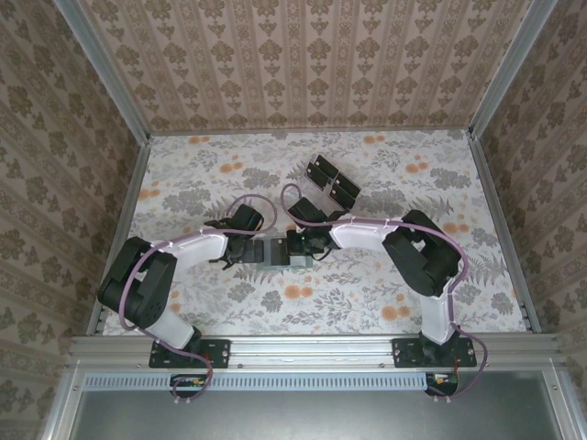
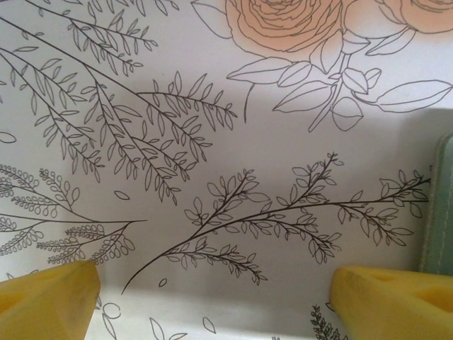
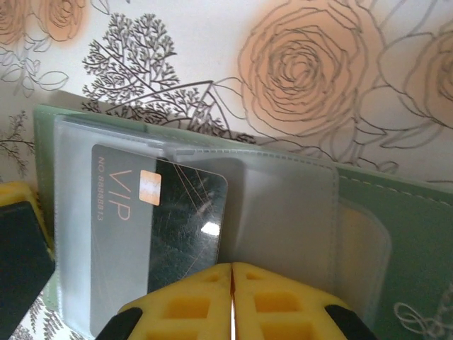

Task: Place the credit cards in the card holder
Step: Insert the credit card into the card slot.

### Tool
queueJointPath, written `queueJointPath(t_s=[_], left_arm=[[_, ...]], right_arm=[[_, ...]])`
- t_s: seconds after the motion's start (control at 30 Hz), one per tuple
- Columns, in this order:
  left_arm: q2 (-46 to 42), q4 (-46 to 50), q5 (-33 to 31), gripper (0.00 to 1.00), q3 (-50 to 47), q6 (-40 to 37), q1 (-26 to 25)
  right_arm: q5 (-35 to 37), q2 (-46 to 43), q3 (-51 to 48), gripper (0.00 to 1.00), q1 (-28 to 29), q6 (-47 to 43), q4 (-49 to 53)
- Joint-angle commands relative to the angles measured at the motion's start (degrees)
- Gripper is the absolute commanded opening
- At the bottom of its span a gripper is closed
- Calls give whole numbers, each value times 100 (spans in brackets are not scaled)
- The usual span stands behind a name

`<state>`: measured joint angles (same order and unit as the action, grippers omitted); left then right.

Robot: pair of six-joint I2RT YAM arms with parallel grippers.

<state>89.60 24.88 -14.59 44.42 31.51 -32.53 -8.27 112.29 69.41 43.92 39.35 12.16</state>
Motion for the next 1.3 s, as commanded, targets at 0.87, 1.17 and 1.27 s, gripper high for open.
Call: queueJointPath(t_s=[0.87, 1.17, 1.27], left_arm=[[-534, 257, -12, 100, -22, 66, 243], [-1120, 198, 241, 100, -3, 37, 558], [-1396, -276, 743, 100, -181, 9, 609]], right_arm=[[-419, -176, 75, 29, 144, 170, -350], [220, -1299, -444, 54, -17, -93, 63], [646, -1411, -504, 60, -90, -227, 464]])
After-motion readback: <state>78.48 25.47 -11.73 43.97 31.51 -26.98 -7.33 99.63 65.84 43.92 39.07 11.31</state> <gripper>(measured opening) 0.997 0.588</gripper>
